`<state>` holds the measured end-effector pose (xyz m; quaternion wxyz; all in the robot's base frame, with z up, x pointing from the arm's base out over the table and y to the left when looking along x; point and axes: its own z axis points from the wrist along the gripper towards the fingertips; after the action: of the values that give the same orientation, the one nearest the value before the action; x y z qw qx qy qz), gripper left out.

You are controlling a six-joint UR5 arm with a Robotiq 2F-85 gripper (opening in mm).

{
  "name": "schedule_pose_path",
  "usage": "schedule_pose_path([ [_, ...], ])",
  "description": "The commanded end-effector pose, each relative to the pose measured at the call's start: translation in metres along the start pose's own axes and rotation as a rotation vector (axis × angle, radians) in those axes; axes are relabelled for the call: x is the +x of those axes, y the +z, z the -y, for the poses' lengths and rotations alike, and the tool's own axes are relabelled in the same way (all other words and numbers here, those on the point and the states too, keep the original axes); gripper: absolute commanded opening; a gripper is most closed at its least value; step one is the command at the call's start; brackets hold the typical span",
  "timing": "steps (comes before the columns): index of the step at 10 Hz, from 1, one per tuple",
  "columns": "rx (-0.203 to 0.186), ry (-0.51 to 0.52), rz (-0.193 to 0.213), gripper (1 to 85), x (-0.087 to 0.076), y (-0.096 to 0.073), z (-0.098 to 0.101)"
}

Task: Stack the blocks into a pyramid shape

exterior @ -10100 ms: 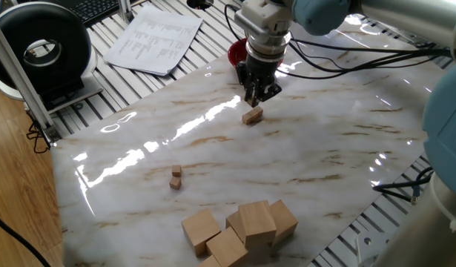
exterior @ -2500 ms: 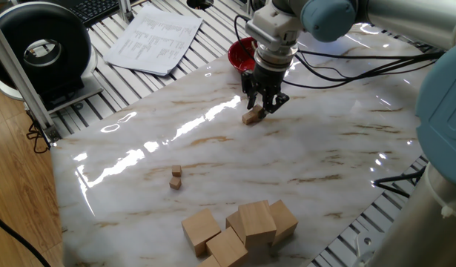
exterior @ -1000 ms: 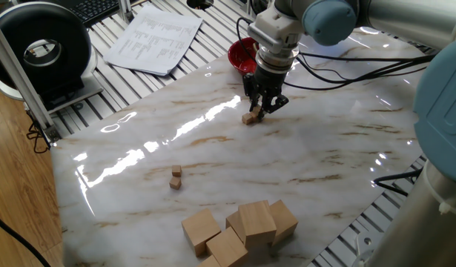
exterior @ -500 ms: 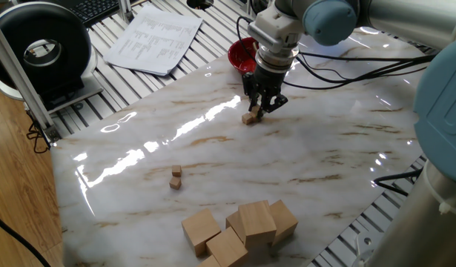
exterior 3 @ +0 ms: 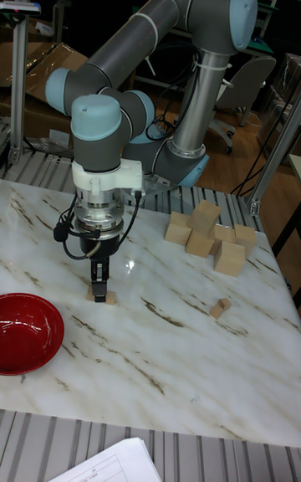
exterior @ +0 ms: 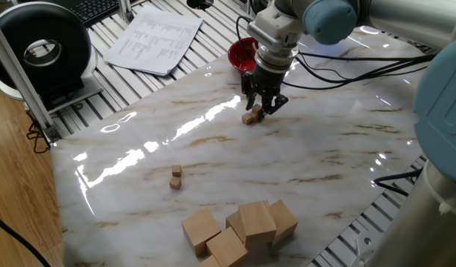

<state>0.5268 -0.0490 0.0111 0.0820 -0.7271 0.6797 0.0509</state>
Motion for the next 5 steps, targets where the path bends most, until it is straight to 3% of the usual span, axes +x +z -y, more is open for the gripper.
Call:
schedule_pose_path([
  [1,0.001,0.01,0.021,44.0,-0.0086,-0.001,0.0024],
  [5,0.005,0.007,0.022,44.0,-0.0099,0.0001,0.003],
])
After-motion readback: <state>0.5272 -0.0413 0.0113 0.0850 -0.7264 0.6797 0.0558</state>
